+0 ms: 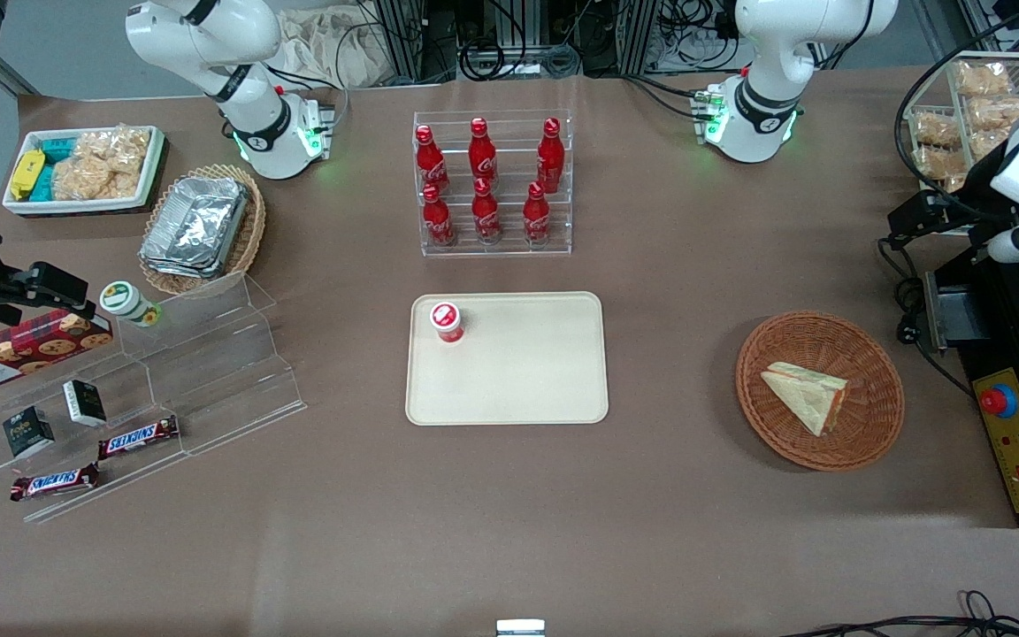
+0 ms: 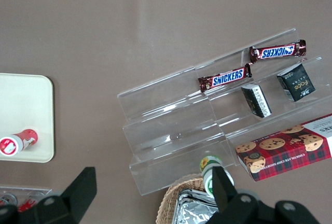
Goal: Place sandwich from basket to tray
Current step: 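Move the left gripper over the wicker basket above the wrapped sandwich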
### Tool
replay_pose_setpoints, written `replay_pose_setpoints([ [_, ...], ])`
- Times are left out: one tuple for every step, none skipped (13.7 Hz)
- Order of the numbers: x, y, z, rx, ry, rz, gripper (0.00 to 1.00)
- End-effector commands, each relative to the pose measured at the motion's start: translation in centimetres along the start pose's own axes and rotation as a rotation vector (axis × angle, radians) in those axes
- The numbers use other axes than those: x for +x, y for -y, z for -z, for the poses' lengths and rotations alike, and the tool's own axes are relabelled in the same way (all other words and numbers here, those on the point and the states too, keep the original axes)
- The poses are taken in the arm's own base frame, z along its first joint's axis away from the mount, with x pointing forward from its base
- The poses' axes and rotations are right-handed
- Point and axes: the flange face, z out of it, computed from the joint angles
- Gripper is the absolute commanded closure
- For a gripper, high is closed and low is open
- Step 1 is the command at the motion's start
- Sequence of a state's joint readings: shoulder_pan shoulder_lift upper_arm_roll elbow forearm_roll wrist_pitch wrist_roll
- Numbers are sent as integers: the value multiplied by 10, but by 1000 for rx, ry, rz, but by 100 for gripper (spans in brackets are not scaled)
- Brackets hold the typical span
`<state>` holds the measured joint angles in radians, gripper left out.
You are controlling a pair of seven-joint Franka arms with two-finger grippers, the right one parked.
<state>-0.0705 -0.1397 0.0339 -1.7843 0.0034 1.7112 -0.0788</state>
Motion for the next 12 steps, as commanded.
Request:
replay_pose_setpoints([
  [0, 3, 3, 17, 1, 2, 0],
  [1, 3, 4, 16, 2, 3, 0],
  [1, 3, 3, 18, 4, 3, 0],
  [2, 3, 0, 21, 7, 3, 0],
  [4, 6, -6, 21, 20, 9, 0],
  [4, 9, -14, 14, 40, 8, 0],
  [5, 16, -21, 8, 54, 43, 0],
  [12, 31, -35, 10, 76, 111, 0],
  [21, 40, -55, 18, 103, 169, 0],
  [32, 46, -72, 21, 125, 186, 0],
  [41, 64, -87, 17, 134, 223, 0],
  [48, 71, -101, -8, 131, 245, 0],
])
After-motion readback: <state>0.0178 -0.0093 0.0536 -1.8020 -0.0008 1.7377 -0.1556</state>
